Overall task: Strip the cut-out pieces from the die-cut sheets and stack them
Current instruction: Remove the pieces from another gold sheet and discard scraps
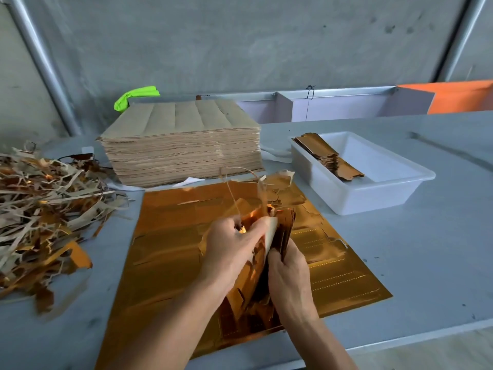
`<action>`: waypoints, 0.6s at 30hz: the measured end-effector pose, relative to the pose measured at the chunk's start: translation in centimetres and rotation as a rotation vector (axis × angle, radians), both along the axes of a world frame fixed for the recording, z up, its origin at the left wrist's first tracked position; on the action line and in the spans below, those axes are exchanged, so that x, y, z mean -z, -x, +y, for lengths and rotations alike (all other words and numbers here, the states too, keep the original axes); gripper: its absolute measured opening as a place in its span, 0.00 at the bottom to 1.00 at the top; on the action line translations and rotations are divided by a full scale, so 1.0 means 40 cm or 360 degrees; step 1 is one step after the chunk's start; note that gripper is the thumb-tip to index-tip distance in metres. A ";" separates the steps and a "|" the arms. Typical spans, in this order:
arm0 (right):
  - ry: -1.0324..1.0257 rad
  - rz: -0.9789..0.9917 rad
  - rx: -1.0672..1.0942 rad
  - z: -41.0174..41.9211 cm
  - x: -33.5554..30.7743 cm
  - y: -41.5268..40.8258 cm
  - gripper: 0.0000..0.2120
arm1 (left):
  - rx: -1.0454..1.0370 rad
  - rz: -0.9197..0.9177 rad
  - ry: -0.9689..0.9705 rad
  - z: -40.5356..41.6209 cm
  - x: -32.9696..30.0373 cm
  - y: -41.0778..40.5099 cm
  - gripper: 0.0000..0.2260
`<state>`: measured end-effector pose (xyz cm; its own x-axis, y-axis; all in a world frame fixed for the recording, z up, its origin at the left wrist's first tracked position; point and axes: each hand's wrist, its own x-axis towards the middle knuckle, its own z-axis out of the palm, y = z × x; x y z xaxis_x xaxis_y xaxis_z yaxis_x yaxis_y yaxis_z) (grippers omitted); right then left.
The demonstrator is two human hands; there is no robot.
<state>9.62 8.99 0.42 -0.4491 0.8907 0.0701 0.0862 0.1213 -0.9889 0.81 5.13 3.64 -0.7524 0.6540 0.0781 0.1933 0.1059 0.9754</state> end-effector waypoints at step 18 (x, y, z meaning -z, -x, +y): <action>-0.0556 -0.0220 -0.0042 -0.024 -0.024 0.023 0.05 | 0.0003 0.0873 0.0173 -0.004 -0.028 -0.006 0.23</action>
<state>8.72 8.04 1.36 -0.4981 0.8117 0.3049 0.2084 0.4534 -0.8666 1.04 4.99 4.77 -0.6196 0.6813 0.3898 0.6695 0.1995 0.7155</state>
